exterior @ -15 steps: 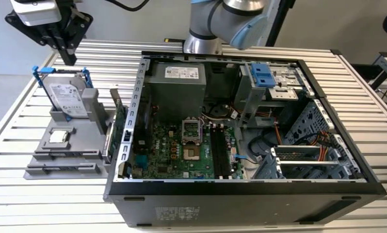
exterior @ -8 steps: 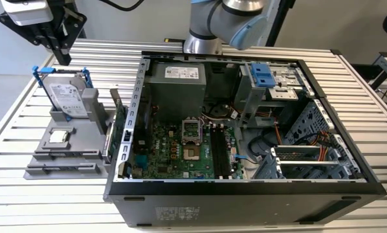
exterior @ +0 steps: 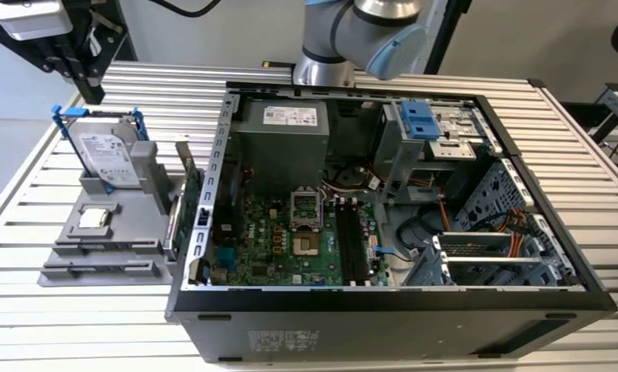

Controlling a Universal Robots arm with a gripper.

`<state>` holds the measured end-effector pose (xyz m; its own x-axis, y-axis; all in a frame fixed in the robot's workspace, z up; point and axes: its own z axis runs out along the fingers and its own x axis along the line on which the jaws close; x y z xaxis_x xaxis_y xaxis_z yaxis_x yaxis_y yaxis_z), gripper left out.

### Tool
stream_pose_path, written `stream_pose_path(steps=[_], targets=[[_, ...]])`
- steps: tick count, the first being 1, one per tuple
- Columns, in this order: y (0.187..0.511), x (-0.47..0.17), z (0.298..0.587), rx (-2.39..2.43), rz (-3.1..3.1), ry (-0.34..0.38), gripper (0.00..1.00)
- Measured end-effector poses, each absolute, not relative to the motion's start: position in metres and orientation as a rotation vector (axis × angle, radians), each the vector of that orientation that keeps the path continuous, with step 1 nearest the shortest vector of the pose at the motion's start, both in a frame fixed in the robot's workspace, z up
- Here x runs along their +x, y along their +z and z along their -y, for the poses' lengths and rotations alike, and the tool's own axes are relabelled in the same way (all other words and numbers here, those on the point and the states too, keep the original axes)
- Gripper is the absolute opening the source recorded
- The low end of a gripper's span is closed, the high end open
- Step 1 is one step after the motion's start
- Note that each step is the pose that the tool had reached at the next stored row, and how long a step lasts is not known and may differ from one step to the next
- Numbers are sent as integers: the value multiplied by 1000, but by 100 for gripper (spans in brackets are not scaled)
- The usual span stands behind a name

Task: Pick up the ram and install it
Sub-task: 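Reach for the ram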

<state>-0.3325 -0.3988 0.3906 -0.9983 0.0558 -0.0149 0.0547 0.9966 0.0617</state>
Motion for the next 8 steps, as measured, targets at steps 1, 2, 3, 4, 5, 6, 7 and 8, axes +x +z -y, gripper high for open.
stream_pose_path(steps=[1,2,3,4,5,6,7,8], targets=[[391,-334,399,84,-3122,96,0],[391,-335,399,81,-3123,96,0],[391,-336,399,78,-3123,96,0],[391,-337,399,76,-3123,96,0],[391,-338,399,72,-3123,96,0],[391,-339,399,68,-3123,96,0],[391,-340,399,65,-3123,96,0],[390,-340,399,62,-3123,97,0]])
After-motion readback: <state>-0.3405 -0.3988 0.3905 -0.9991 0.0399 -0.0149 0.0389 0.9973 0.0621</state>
